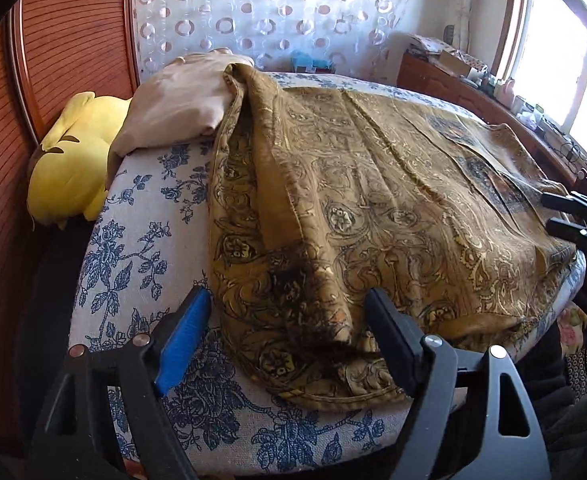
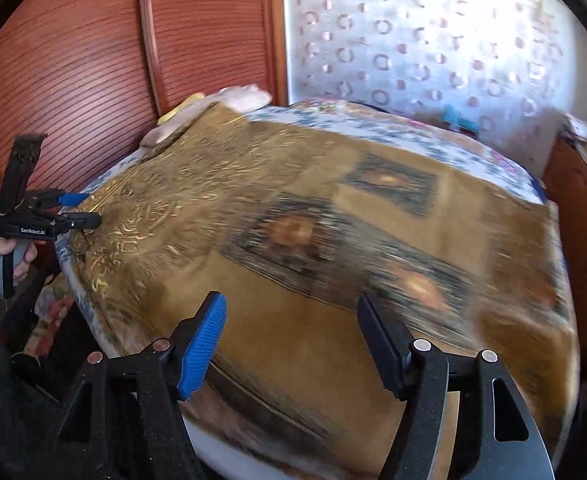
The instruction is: Fold small clothes
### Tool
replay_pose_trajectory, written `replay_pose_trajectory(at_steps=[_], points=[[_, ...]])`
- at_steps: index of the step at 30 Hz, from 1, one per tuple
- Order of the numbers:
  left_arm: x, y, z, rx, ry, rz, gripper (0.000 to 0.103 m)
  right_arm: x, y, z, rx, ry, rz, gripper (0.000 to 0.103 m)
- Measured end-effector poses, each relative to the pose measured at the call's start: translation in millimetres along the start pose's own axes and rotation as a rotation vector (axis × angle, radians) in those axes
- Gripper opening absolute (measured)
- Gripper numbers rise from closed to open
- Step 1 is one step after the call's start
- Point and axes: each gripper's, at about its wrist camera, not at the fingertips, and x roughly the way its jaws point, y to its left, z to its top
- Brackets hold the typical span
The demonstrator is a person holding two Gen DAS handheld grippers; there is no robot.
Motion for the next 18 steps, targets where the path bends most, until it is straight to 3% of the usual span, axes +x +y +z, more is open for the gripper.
replay_pose_trajectory(at_steps=[8,18], points=[[0,-3,-1,-0.004,-0.016,0.016,0.080,66,23,15,0.005,0.051,-0.012,0.070],[-4,6,-2,-0.082,-0.035,-0.041,0.080,84,37,9,-0.008,0.024,-0.064,0.072]])
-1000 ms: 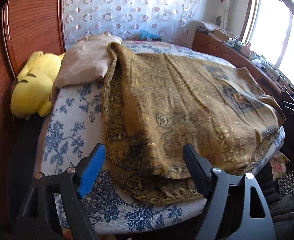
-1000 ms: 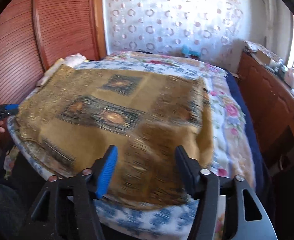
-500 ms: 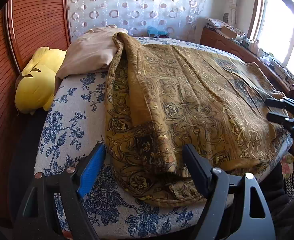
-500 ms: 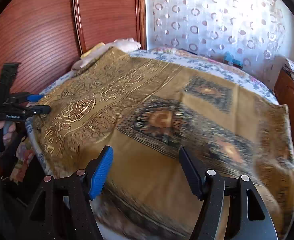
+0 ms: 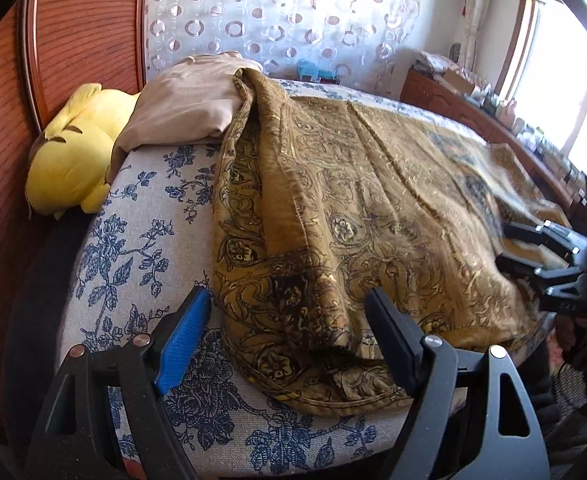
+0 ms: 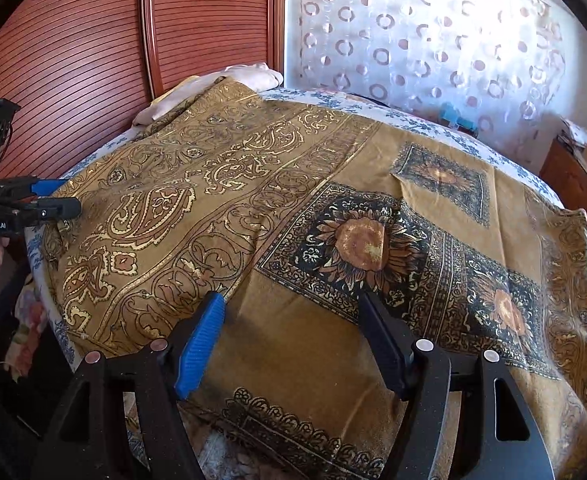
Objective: Fold small clothes
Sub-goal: 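Grasp the shirt hem with the left gripper and fold it over the body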
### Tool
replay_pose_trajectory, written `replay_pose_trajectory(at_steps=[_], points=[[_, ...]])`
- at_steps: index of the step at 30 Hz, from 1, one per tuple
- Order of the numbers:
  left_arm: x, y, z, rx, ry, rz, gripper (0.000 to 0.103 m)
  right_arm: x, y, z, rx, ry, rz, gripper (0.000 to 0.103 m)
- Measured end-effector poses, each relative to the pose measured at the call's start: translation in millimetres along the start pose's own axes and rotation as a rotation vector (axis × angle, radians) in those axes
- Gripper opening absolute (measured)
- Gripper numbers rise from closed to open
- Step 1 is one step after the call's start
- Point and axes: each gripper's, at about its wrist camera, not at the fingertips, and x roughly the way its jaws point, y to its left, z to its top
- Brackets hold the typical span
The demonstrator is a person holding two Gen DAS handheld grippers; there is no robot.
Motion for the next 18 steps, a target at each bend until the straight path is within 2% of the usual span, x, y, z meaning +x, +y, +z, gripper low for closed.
replay_pose_trajectory(at_steps=[5,10,12,14,15,18], points=[[-2,7,0,-0.053,-0.018,-0.048,0.079,-10,-3,-4,0.003,-0.006,-0.004,0.073],[-2,5,0,-0.050,-0.016,-0.032,0.051,-19,-2,-6,0.004,-0.012,-0.005,0.073],[-2,4,0,-0.046,-0.010,-0.037,0.044,-21,-3,-7,0.004,-0.013,-0.004,0.073],[-1,1,-1,-0.030,-0.005,-0.036,0.036,-22,-4,-7,0.003,-0.014,-0.004,0.073],[-1,-2,-2,-0.015,-0.001,-0.040,0.027,-22,-4,-7,0.003,-0.014,-0.003,0.073],[-4,-12,-1,0.015,-0.013,-0.040,0.012,-22,-4,-7,0.003,-0.014,-0.004,0.073]])
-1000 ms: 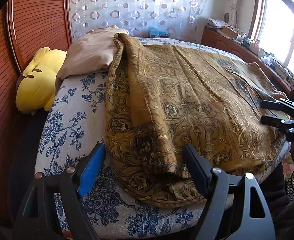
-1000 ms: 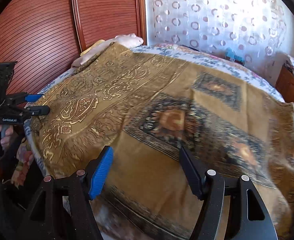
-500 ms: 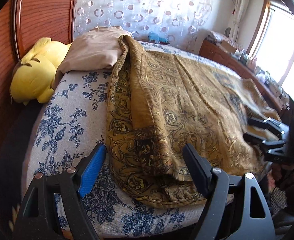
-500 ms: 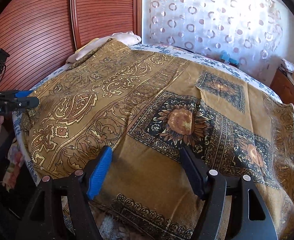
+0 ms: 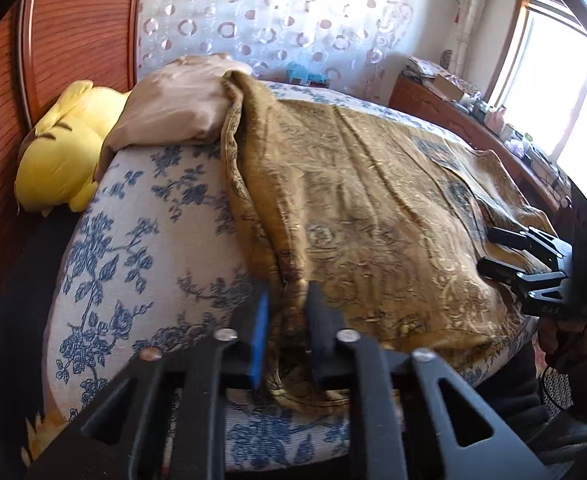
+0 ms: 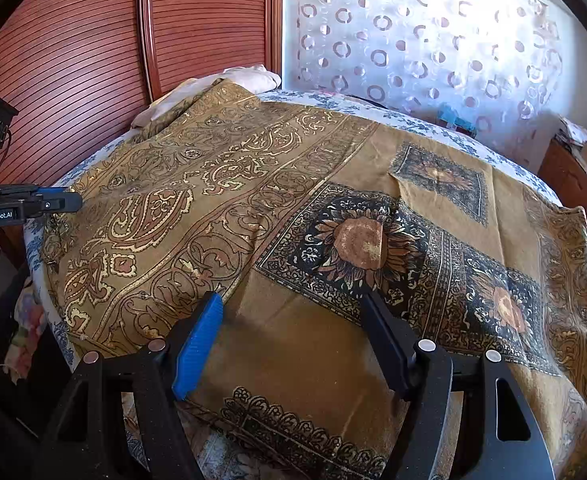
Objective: Fold small clothes
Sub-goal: 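Grasp the shirt hem with the left gripper and fold it over the body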
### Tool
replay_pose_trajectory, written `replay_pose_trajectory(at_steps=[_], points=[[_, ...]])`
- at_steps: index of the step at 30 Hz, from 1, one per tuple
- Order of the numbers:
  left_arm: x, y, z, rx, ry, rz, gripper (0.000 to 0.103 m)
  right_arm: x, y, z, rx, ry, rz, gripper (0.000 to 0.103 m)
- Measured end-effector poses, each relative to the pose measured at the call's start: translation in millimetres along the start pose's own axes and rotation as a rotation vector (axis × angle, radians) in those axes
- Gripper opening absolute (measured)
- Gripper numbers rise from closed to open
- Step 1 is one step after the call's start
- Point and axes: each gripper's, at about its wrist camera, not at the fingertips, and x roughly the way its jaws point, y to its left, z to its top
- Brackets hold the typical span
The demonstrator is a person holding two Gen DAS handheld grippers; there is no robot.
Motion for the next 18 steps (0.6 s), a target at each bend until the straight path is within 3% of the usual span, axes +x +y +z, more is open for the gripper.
replay_pose_trajectory(at_steps=[6,11,18], points=[[-22,-20,23,0.037,-0.075,-0.064,0.010,-6,-7,-1,0.016,0.012,0.024,0.073],[-32,-50,56,0.078,-0.124,-0.162,0.010,-34,-31,-7,0.067,-0.008,0.015,0.073],[-24,-119,94,0.192,-0.145,-0.282,0.010,-85,-83,-39,0.167,-0.042,-0.093,0.073]])
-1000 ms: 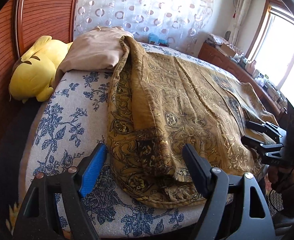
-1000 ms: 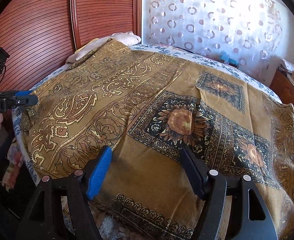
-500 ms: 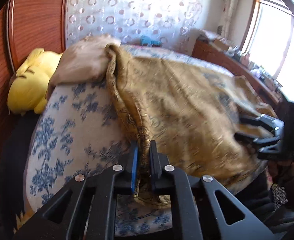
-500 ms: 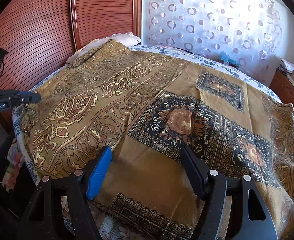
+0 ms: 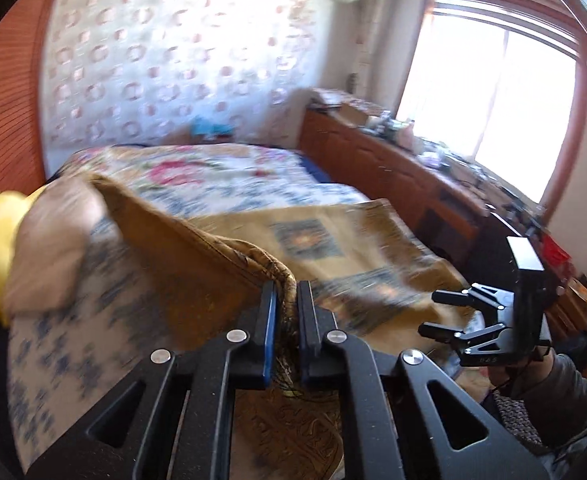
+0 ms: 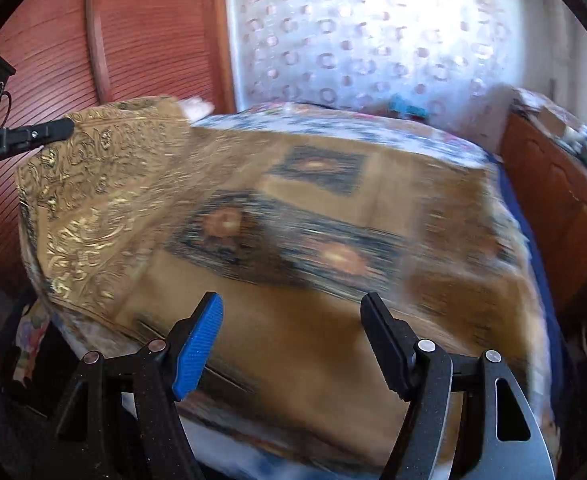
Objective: Fold small clothes
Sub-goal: 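Grasp the shirt hem with the left gripper and fold it over the body, then open the left gripper and release the folded shirt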
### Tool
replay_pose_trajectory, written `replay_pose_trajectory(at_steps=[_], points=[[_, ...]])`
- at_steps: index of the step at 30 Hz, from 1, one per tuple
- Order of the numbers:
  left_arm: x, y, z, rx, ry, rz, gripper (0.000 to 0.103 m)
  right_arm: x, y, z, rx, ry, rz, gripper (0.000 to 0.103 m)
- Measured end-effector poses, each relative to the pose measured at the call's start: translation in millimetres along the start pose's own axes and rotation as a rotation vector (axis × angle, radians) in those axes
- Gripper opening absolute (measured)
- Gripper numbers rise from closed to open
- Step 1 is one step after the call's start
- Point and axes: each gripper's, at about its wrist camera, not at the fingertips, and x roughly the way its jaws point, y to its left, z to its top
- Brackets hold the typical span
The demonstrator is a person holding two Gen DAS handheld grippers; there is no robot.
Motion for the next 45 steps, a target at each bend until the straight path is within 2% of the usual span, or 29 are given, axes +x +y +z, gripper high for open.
replay_pose_trajectory(at_steps=[6,17,23,30,32,34,38,40,42,45], points=[[43,-61,31,0.116,0.032,-0.110,0.010,-36,-53,-29,0.133,-0.017,-0.060,0.073],[104,-153,66,0.214,0.110,-0.286,0.010,-70,-86,-60,0.213,-0.030,-0.116,0.073],[125,-195,69,0.257,0.147,-0.320,0.010,-82,-102,-72,0.249,-0.041,-0.131,0.073],[150,-207,56,0.288,0.203,-0.303,0.010,-84,-107,-76,0.268,-0.039,-0.137,0.073],[149,-203,55,0.278,0.200,-0.304,0.019,-83,-107,-75,0.269,-0.039,-0.140,0.073],[142,-195,55,0.282,0.180,-0.279,0.043,-86,-106,-74,0.268,-0.039,-0.145,0.073],[136,-176,54,0.280,0.176,-0.224,0.052,-82,-104,-70,0.264,-0.046,-0.153,0.073],[130,-161,49,0.277,0.167,-0.191,0.071,-83,-104,-69,0.262,-0.052,-0.152,0.073],[127,-143,42,0.268,0.163,-0.150,0.078,-83,-102,-66,0.256,-0.055,-0.153,0.073],[126,-111,30,0.230,0.187,-0.099,0.078,-82,-100,-62,0.240,-0.062,-0.150,0.073]])
